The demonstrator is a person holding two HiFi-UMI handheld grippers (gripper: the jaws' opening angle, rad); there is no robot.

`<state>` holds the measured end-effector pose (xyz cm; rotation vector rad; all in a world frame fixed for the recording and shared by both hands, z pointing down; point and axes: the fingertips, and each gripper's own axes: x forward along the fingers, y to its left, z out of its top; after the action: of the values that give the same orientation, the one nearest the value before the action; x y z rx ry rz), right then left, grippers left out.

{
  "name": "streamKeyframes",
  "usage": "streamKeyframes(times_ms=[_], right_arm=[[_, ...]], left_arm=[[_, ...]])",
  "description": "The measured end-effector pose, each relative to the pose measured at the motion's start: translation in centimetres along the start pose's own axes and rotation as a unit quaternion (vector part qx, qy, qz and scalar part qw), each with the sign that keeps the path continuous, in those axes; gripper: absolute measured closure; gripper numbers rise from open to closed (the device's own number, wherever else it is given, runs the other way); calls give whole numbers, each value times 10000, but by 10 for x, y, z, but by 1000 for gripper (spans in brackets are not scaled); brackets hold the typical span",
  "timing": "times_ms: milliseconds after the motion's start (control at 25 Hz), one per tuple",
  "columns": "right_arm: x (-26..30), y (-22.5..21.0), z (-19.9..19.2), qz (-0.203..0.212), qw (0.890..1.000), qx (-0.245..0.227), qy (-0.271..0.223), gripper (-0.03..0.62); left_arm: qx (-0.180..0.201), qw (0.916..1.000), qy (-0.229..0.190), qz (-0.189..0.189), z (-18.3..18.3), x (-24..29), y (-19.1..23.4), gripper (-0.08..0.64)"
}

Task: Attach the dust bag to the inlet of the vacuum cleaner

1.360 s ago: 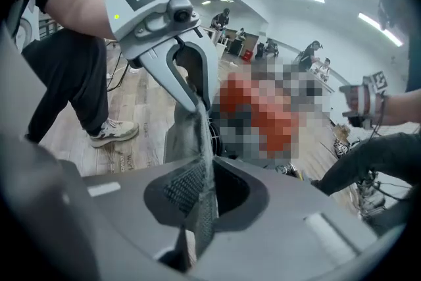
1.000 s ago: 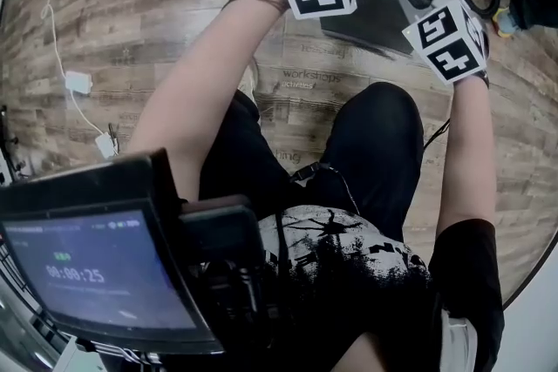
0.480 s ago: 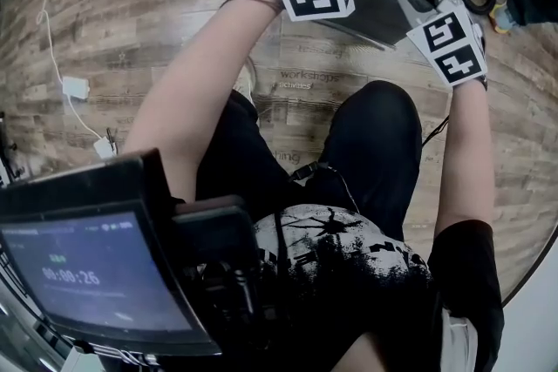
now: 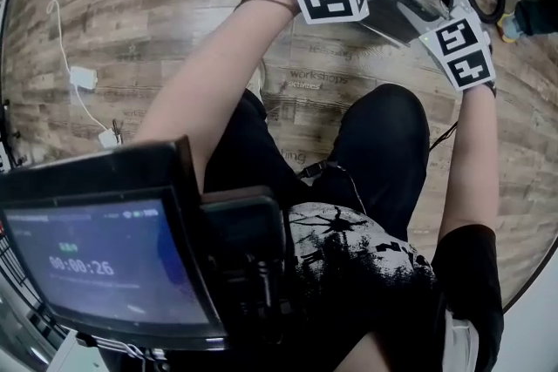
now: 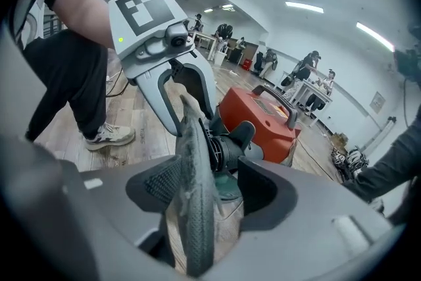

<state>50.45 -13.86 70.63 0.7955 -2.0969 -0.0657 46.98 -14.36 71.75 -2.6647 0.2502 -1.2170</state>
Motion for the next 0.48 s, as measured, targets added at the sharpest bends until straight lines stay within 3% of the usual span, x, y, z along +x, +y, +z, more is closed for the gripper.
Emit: streamKeyframes(times_ms=[200, 480], right_arm=[[3, 0, 0, -16, 10000, -27, -72, 281], [-14, 3, 16, 1, 9993, 17, -383, 270]], left_arm=[[-82, 9995, -163, 267, 0, -15, 10, 318], [-152, 9985, -426, 317, 6, -27, 8, 313]])
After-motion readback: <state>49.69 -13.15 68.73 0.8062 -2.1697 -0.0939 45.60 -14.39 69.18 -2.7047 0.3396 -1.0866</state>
